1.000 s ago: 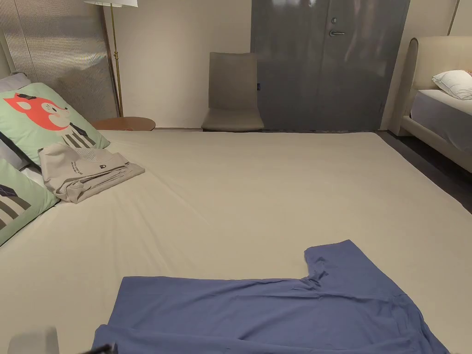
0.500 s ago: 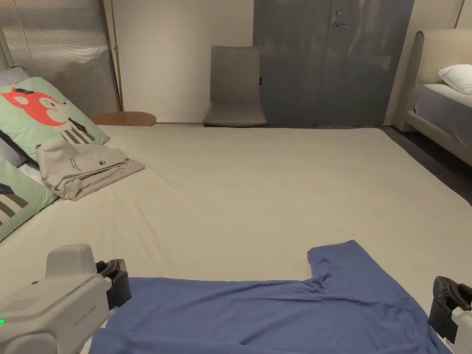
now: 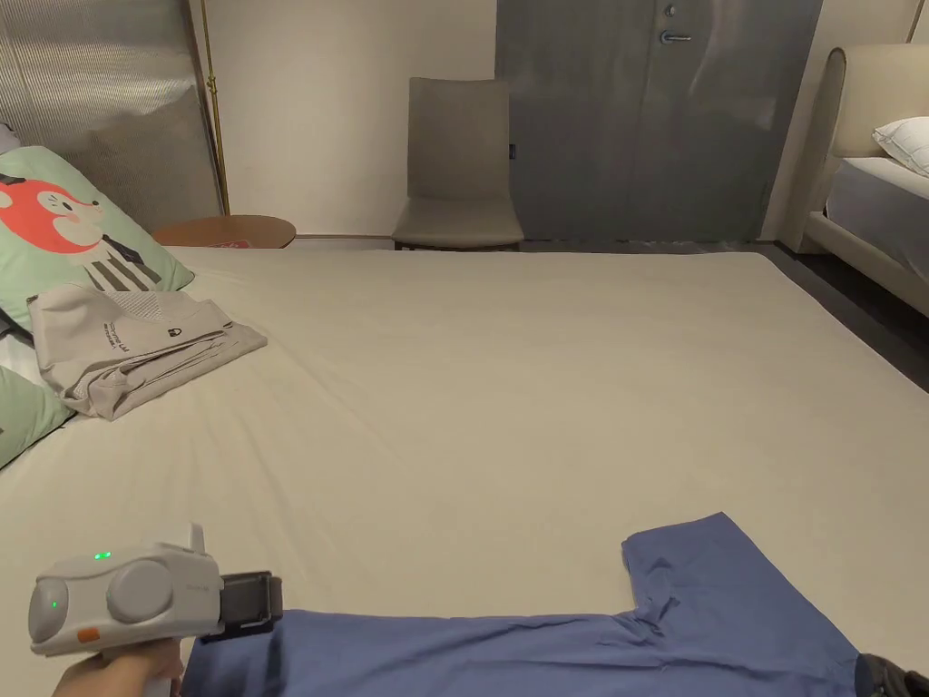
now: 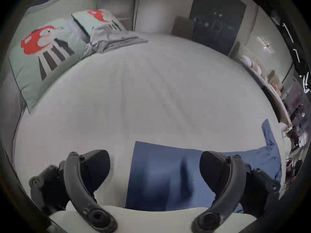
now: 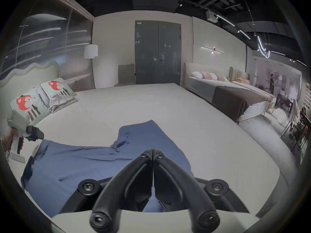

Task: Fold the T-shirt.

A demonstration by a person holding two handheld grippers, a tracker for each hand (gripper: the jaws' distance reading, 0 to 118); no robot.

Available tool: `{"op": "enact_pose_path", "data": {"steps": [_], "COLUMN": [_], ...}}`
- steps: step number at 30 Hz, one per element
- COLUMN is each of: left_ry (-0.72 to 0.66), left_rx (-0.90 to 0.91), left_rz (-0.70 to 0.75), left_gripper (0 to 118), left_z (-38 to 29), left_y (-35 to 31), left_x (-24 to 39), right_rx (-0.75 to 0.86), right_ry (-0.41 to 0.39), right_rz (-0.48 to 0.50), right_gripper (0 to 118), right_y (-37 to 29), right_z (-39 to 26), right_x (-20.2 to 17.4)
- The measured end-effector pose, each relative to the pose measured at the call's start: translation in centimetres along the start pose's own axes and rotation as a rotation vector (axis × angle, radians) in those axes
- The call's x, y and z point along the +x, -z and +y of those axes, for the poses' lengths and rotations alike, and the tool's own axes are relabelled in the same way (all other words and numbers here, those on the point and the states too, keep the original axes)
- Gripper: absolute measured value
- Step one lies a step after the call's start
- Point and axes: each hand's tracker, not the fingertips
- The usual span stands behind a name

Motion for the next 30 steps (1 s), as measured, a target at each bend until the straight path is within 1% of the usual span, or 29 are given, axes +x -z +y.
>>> {"op": "enact_pose_path", "data": {"steps": [3,4,6,7,8,9,10,14,15,16,17,18,20,23,24,25,26,28,29,30], "left_ry": [-0.005,-0.002,0.019,0.049,0.064,0.085,0.094,0.130,0.127,0.131,0.134,0.142,0.156,0.140,0.132,0.127,0.125,0.124,0.124,0.124], "left_rx": [-0.054,-0.061,-0.061,-0.024,-0.006,0.011,0.018,0.102,0.122,0.135,0.157,0.168,0.175,0.186,0.185,0.185,0.184,0.184,0.185,0.185], "left_rz": [0.021,0.024,0.046,0.060,0.044,0.031,0.032,0.029,0.020,0.019,0.014,0.014,0.015,0.010,0.009,0.009,0.009,0.009,0.009,0.007], "left_gripper": [105,101,78,73,57,22,4,5,5,5,5,5,5,5,5,5,5,5,5,4], "left_z": [-0.6,-0.8,-1.2,-1.2,-1.2,-1.1,-1.1,-1.1,-1.1,-1.2,-1.3,-1.4,-1.6,-1.8,-2.0,-2.1,-2.2,-2.4,-2.4,-2.5], "left_y": [2.0,2.4,2.5,2.1,1.6,1.1,0.5,-2.5,-3.3,-4.1,-4.9,-5.5,-6.5,-7.2,-7.3,-7.4,-7.4,-7.7,-7.9,-8.0], "left_x": [-0.4,-0.4,-0.3,-0.2,0.0,0.4,0.6,1.1,1.0,1.0,1.0,0.9,0.7,0.3,0.1,0.1,0.0,-0.1,-0.1,-0.1], "right_rx": [-0.037,-0.046,-0.063,-0.068,-0.075,-0.082,-0.088,-0.099,-0.108,-0.127,-0.162,-0.221,-0.286,-0.436,-0.460,-0.489,-0.510,-0.535,-0.513,-0.499], "right_ry": [-0.002,0.000,0.014,0.014,0.012,0.007,0.005,0.022,0.020,0.024,0.036,0.043,0.064,0.042,0.049,0.068,0.092,0.128,0.111,0.090], "right_rz": [-0.011,-0.012,-0.010,-0.008,-0.008,-0.008,-0.008,-0.017,-0.034,-0.053,-0.064,-0.069,-0.078,-0.108,-0.126,-0.137,-0.125,-0.072,-0.092,-0.075], "right_gripper": [1,1,1,1,1,1,1,1,15,46,84,107,101,100,97,90,81,78,77,65], "right_y": [1.3,1.6,2.2,2.3,2.5,2.8,3.1,4.4,5.1,6.0,7.3,8.8,11.3,15.3,16.3,17.1,17.7,18.2,17.8,17.4], "right_z": [-0.4,-0.5,-0.8,-1.0,-1.2,-1.3,-1.4,-0.6,-0.2,0.2,0.7,1.1,1.5,1.5,1.2,1.1,1.0,0.7,0.9,1.2], "right_x": [0.1,0.1,0.1,0.0,-0.1,-0.2,-0.1,0.4,0.7,1.2,1.8,2.4,3.6,4.9,5.2,5.5,5.7,6.0,5.8,5.6]}}
